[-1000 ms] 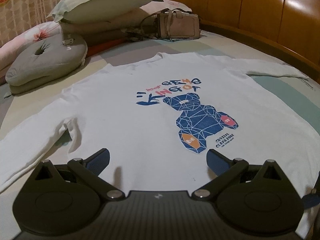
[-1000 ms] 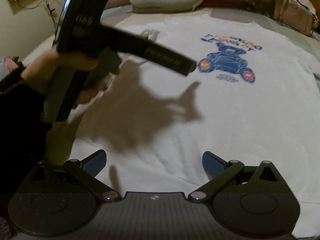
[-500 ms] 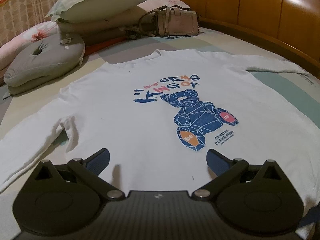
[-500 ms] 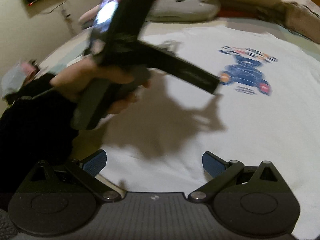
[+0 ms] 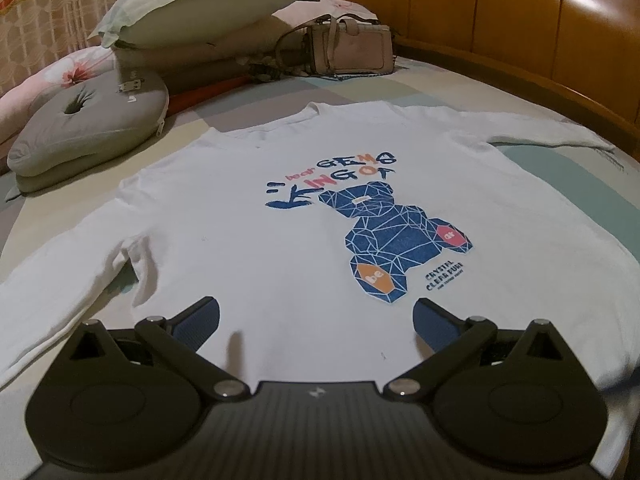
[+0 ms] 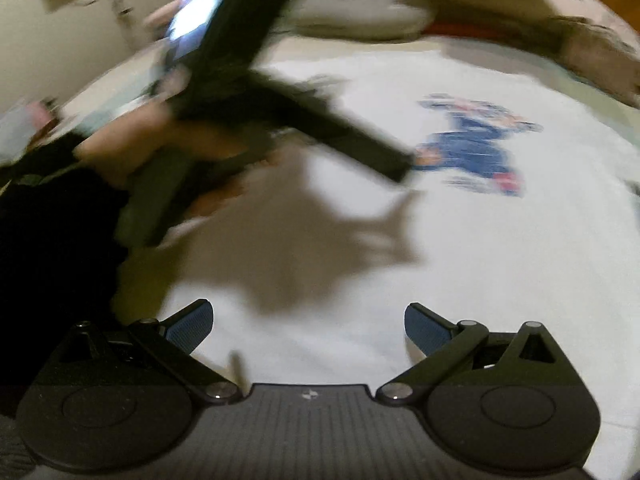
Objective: Fold clothes
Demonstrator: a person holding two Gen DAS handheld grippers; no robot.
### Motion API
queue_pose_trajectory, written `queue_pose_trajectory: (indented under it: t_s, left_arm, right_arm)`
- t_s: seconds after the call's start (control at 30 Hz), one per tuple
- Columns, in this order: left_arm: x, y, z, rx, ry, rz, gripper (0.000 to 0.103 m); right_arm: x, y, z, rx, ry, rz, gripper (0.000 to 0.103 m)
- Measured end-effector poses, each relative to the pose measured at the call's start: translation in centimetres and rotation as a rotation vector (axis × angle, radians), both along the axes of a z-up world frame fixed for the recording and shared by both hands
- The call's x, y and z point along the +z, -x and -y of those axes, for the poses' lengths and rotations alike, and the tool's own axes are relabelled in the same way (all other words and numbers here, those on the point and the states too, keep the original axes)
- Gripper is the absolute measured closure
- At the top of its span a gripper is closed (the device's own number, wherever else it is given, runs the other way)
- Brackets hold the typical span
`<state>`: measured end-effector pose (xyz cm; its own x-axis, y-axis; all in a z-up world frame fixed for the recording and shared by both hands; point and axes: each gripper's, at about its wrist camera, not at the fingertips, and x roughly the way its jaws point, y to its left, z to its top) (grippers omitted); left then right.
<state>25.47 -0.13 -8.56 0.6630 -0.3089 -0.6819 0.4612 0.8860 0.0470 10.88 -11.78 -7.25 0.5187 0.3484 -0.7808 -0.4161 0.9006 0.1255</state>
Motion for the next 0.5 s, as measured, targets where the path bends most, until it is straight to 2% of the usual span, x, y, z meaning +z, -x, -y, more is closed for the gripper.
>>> queue_pose_trajectory:
  t_s: [0.1, 0.2, 0.3, 0.5]
  left_arm:
    - [-0.1, 0.0, 0.1, -0.005, 0.001, -0.004, 0.001]
    - [-0.1, 0.0, 0.2, -0.009, -0.005, -0.004, 0.001]
    - [-0.2, 0.0, 0.3, -0.011, -0.006, -0.005, 0.001]
    - [-0.2, 0.2, 0.4, -0.013, -0.01, -0.003, 0.001]
  right_arm:
    - [1.2, -0.2, 3.5, -0.138, 0.062, 0.043, 0.0]
    - [2.3, -0.1, 6.4, -0.256, 0.178, 0.123, 0.0]
    - [3.5, 0.3, 8.6, -0.333, 0.262, 0.187, 0.0]
    - [6.2, 1.1, 12.4, -0.474, 0.279, 0.3, 0.0]
